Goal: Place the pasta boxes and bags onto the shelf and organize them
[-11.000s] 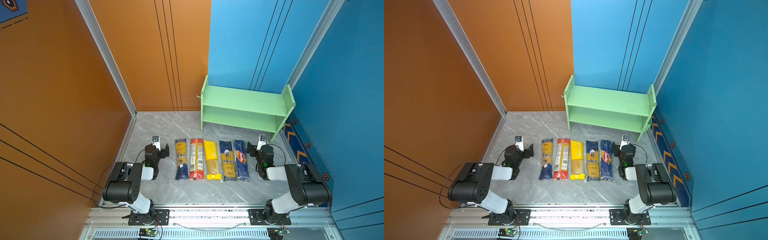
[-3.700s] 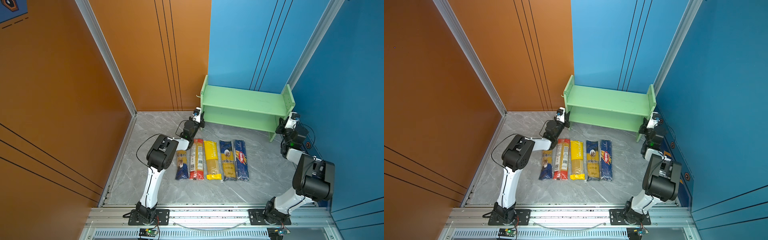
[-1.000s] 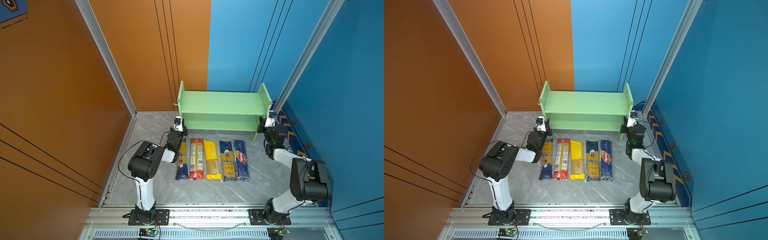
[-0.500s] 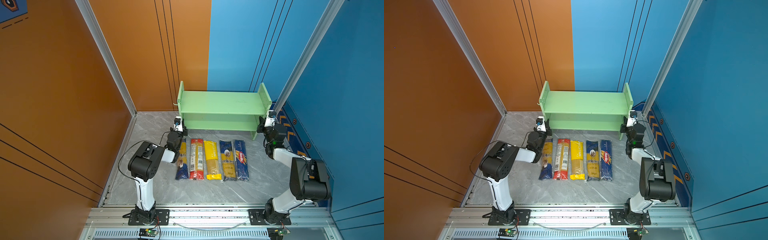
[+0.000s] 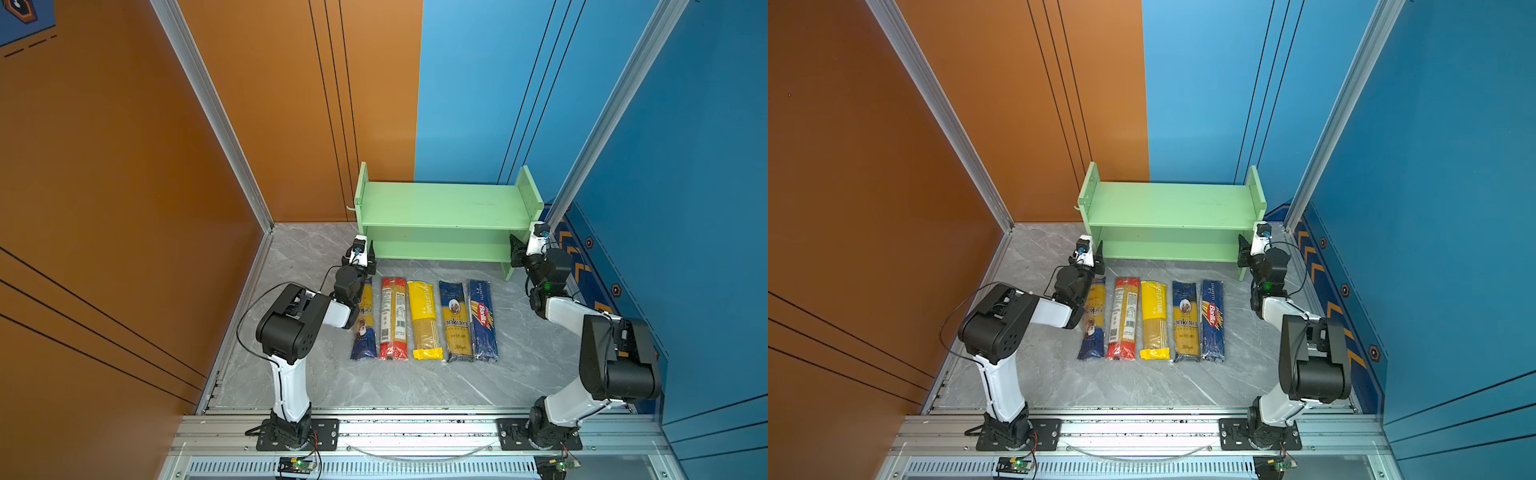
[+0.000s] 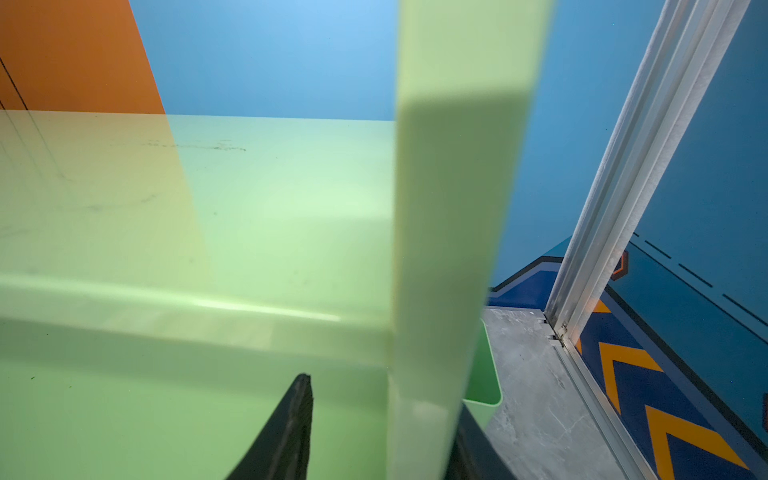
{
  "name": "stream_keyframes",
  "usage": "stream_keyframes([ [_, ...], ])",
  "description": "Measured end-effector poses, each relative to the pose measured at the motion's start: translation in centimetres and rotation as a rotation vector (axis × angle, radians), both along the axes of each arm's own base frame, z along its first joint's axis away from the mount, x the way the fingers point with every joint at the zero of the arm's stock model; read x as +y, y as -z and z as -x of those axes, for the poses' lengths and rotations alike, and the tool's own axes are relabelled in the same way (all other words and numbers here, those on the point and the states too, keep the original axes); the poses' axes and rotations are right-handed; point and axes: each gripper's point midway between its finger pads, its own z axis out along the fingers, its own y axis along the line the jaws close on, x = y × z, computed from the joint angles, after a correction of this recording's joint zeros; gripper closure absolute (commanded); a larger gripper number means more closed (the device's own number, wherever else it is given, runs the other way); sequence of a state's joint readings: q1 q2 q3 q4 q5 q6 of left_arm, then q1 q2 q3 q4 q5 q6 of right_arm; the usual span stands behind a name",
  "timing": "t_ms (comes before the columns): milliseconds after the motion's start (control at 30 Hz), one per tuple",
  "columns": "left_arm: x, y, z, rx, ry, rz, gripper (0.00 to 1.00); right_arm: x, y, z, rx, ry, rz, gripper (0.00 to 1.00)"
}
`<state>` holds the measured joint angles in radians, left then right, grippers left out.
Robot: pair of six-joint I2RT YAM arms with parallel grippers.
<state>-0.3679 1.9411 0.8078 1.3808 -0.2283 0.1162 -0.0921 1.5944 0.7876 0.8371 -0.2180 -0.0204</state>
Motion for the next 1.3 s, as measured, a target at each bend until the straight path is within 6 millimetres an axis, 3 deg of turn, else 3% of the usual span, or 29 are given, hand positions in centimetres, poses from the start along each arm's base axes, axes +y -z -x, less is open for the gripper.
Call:
stream_keyframes([
  [167, 0.1, -0.3, 0.3, -0.005, -0.002, -0.004, 0.32, 0.3, 0.1, 0.2, 0.006, -0.017, 0.002, 0.43],
  [300, 0.2, -0.2, 0.6, -0.001, -0.008, -0.010, 0.26, 0.6, 0.3, 0.7, 0.029, -0.034, 0.003, 0.39],
  [600, 0.7, -0.6, 2.2, 0.002, -0.028, -0.013, 0.19, 0.9, -0.8, 2.9, 0.075, -0.073, -0.006, 0.33],
  [833, 0.8, -0.4, 4.2, 0.017, -0.034, -0.022, 0.15, 1.6, -2.0, 5.7, 0.117, -0.106, -0.012, 0.31],
  [867, 0.8, -0.5, 4.5, 0.015, -0.036, -0.022, 0.10, 1.7, -2.2, 6.1, 0.123, -0.107, -0.013, 0.31],
  [967, 0.7, -0.9, 5.2, 0.009, -0.042, -0.037, 0.04, 2.0, -2.3, 7.4, 0.154, -0.114, -0.018, 0.30],
  [1300, -0.5, -1.4, 8.0, 0.003, -0.050, -0.069, 0.00, 3.7, -1.8, 11.4, 0.267, -0.140, -0.030, 0.27],
])
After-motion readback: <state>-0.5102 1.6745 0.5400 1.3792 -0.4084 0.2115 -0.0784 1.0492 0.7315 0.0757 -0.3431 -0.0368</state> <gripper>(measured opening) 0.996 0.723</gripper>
